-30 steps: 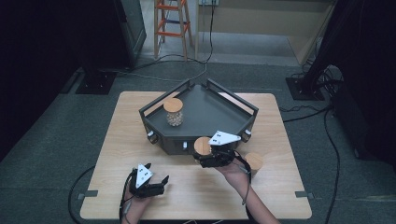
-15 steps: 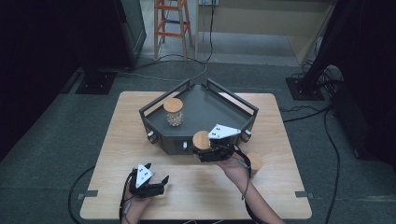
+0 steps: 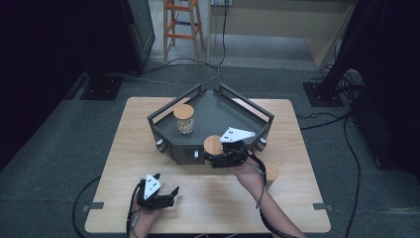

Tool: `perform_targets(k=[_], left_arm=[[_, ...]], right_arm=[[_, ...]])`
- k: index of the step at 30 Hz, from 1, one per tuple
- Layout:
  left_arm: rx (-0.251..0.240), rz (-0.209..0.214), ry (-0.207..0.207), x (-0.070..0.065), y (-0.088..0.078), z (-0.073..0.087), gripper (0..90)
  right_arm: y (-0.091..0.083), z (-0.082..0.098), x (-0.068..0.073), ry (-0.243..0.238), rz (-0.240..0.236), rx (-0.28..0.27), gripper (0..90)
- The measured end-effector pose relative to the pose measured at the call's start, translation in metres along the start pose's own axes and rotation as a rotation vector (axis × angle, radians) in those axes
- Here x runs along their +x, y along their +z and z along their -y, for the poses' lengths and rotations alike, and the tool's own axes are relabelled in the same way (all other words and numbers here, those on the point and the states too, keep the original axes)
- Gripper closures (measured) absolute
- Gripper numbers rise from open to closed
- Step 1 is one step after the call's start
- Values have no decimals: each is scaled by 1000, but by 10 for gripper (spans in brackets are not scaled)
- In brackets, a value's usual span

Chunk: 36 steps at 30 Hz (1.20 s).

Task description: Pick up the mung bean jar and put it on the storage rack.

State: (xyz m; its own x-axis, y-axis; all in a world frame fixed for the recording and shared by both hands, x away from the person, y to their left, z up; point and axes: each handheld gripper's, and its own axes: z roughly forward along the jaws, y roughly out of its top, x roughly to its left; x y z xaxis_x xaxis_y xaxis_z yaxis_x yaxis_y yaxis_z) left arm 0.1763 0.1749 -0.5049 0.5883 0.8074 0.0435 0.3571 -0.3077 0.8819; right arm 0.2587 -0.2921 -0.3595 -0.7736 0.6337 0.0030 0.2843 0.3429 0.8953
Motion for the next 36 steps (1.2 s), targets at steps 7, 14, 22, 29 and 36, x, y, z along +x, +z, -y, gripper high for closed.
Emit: perform_targets(k=[7,14,22,29,36], left_arm=[[-1,-1,-2,0,0,0,110],[-1,-1,-3,0,0,0,110],[1,-1,1,0,0,0,110],[0,-1,3,0,0,0,110],[2,-1,4,0,0,0,110]], right_arm=[[0,-6,-2,1,0,3,254],[2,-11,-4,1,0,4,254],[4,-16,-4,-6,1,3,254],[5,-19,-5,-2,-2,1,254],[2,-24,-7,-7,7,-2,254]])
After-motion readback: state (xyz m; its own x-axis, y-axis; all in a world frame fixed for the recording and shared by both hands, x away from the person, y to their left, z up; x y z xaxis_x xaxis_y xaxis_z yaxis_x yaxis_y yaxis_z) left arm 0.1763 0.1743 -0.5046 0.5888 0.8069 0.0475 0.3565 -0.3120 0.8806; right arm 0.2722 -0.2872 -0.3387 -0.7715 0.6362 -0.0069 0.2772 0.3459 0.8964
